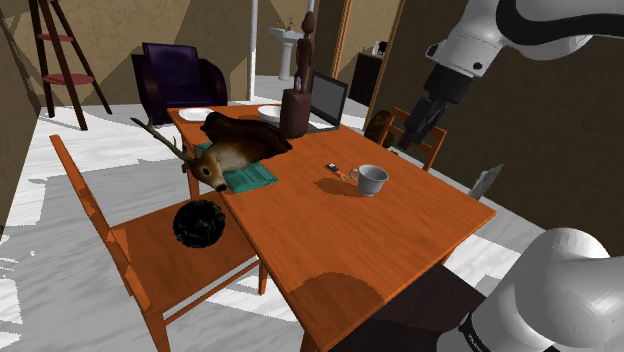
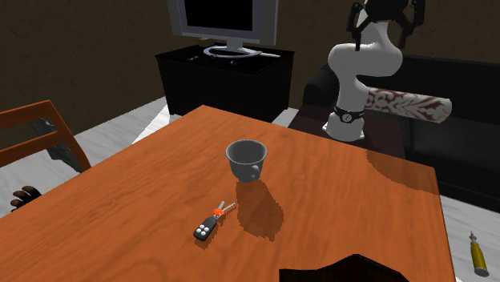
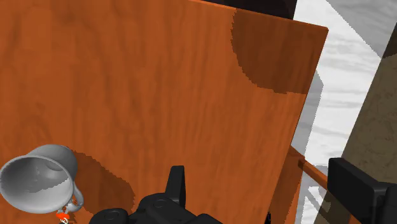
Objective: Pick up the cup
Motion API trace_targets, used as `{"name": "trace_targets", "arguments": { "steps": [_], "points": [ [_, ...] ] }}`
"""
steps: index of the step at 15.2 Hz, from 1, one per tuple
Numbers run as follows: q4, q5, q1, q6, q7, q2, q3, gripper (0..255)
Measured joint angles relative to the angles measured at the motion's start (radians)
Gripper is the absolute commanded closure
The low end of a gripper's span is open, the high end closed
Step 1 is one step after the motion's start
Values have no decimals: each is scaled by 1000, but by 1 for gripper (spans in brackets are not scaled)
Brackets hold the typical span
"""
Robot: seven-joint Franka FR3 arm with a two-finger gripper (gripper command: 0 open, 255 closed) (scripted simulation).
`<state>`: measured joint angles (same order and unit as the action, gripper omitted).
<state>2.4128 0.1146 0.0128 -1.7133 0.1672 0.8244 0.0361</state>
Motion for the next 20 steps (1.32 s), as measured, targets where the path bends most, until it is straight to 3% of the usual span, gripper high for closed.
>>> {"name": "trace_targets", "arguments": {
  "steps": [5, 13, 20],
  "points": [
    [38, -37, -18, -80, 19, -48, 5, 0],
    [83, -137, -70, -325, 53, -259, 23, 0],
    [45, -235, -124, -522, 55, -492, 42, 0]
  ]
}}
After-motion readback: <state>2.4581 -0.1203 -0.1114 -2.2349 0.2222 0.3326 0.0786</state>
